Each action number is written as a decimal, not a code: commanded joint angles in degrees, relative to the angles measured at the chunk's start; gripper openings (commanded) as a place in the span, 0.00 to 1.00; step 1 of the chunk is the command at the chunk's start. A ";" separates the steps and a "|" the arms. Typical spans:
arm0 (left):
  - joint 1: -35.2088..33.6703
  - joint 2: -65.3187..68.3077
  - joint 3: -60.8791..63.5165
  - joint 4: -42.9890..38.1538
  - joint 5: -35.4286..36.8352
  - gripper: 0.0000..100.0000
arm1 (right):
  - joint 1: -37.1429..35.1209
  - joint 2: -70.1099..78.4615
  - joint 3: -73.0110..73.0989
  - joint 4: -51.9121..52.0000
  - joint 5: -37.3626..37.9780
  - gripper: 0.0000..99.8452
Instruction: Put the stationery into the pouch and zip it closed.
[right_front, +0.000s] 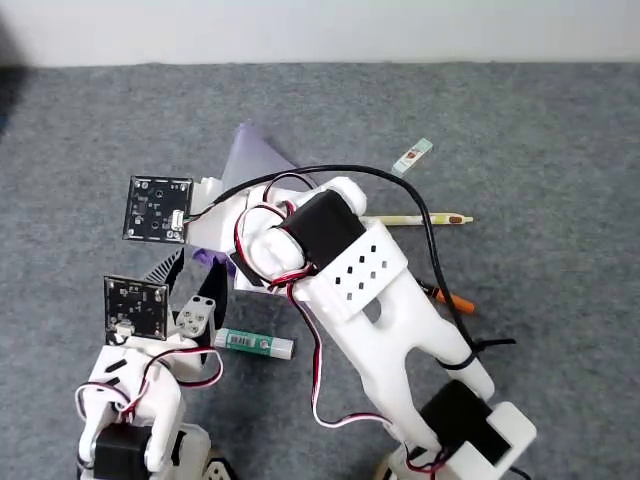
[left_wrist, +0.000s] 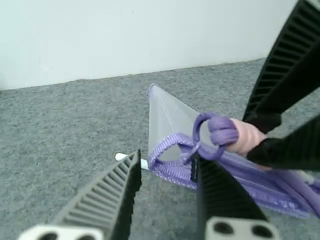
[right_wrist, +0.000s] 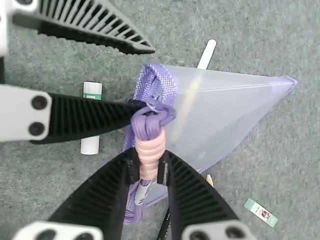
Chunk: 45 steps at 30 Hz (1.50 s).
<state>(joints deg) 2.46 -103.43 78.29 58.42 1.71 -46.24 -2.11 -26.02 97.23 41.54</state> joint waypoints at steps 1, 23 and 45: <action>-0.18 -0.53 -3.38 3.16 -0.62 0.17 | 0.04 -0.48 -3.16 -0.22 0.62 0.01; -0.62 -0.62 -7.60 8.79 -0.62 0.17 | 1.01 -0.48 -3.16 -0.04 0.53 0.01; -48.09 -0.70 -5.85 17.23 -0.53 0.17 | 2.77 10.51 -1.58 5.49 -9.76 0.20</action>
<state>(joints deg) -39.65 -103.43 71.43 77.85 1.63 -43.87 7.56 -26.02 100.48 32.04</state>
